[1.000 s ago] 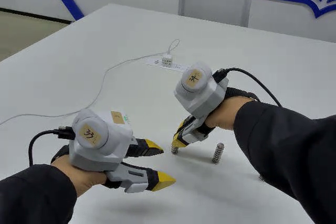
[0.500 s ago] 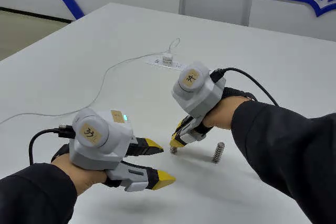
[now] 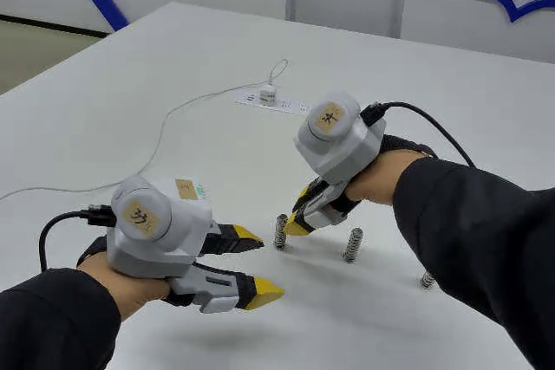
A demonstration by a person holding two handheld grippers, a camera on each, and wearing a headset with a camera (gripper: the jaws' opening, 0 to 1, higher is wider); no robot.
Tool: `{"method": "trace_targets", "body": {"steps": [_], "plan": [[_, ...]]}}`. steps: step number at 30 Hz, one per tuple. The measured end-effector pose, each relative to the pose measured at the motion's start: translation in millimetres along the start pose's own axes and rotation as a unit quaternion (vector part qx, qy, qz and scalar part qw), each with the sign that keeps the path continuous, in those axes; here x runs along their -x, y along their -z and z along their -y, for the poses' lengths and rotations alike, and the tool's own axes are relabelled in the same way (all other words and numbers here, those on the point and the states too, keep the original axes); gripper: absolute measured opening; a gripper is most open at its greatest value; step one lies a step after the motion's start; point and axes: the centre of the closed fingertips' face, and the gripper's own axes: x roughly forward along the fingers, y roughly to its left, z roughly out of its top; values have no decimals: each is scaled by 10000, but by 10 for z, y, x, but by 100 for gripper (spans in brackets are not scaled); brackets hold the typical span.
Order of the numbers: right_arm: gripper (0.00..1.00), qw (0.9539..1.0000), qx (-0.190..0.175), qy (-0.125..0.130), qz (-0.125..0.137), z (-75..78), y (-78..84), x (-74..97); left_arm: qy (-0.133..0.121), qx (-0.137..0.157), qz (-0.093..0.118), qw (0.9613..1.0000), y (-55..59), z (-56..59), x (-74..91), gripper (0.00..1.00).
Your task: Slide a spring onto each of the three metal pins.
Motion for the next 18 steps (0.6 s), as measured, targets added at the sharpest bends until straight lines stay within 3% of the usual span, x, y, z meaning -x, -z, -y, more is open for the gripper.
{"method": "trace_targets", "body": {"steps": [18], "plan": [[24,9968,-419,385,568,74,221,482,43,4,4,10000,-2,16,-12,43]]}}
